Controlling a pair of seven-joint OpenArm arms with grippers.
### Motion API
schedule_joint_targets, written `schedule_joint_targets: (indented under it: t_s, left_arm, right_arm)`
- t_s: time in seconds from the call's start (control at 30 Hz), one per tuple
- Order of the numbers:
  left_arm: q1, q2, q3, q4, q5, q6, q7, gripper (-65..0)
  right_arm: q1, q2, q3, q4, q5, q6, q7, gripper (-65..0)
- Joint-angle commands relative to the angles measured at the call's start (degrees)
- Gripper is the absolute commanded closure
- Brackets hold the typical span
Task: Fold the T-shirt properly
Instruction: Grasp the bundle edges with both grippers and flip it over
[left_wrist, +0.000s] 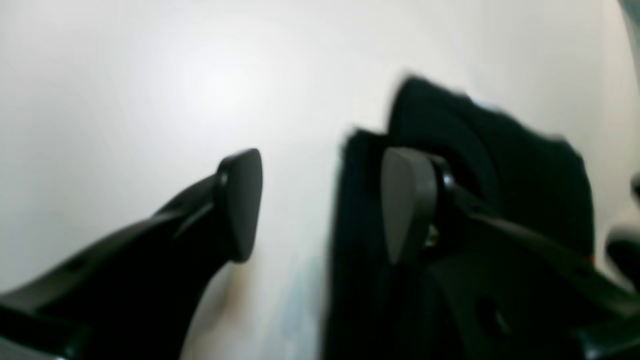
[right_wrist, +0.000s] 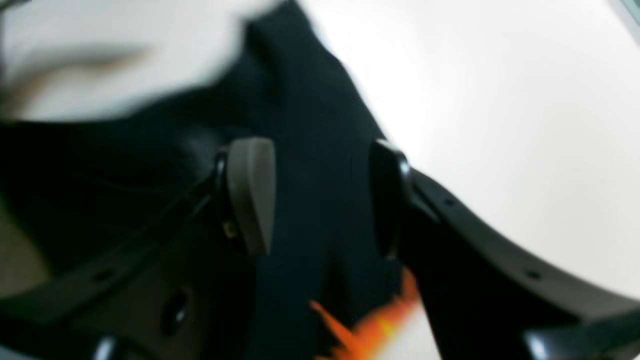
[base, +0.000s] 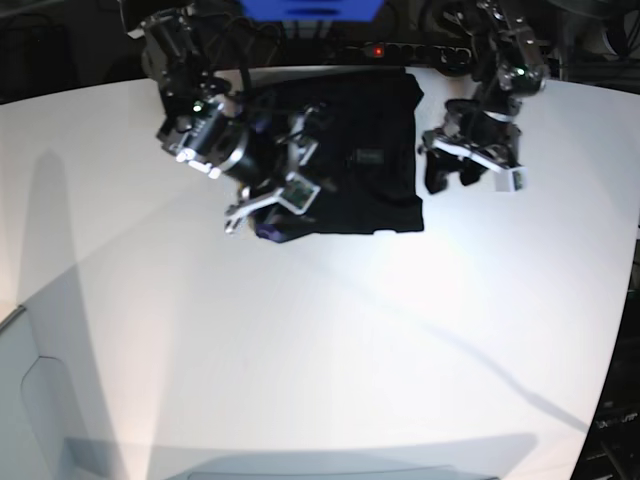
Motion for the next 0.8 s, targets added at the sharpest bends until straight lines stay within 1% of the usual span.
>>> schedule_joint_targets:
  t_s: [0.0,0.1,0.23,0.47,0.5,0.53,0.73,0.77]
  left_arm:
    - [-0.4,0.0,1.5,1.0,-0.9,-0.1,-1.2,-37.0]
    - [-0.4,0.0,4.9,0.8,-0.9,-0.1,-1.2,-36.8]
    - [-1.5,0.0,9.1,-0.8,-0.9,-0.1,-1.2,-36.7]
    - [-2.1,-0.3,9.8,-2.9,-0.8,0.0,-0.7,-36.1]
    - [-2.2,-0.3,9.8,-3.1,-0.8,0.0,-0.7,-34.2]
    - [-2.2,-0.3,9.8,-3.7,-0.8,0.0,-0.7,-31.0]
    - [-2.4,-0.3,9.8,-5.2,-0.8,0.0,-0.7,-2.2]
    - [-2.2,-0.3,9.8,-5.0,-1.0,0.0,-0.7,0.0]
  right_arm:
    - [0.7,-0.4,1.7,1.1,1.1,0.4,1.7,-30.8]
    - [0.7,-0.4,5.4,1.1,1.1,0.4,1.7,-30.8]
    - [0.5,-0.6,8.0,1.1,1.2,0.4,1.7,-30.8]
    - [0.3,-0.5,8.0,1.0,1.2,0.4,1.5,-30.7]
    - [0.3,-0.5,8.0,1.0,1.2,0.4,1.4,-30.7]
    - [0.3,-0.5,8.0,1.0,1.2,0.4,1.4,-30.7]
    - [0.3,-0.5,8.0,0.9,1.1,0.4,1.4,-30.7]
    - [0.4,-0.5,8.0,0.8,1.1,0.4,1.4,-30.7]
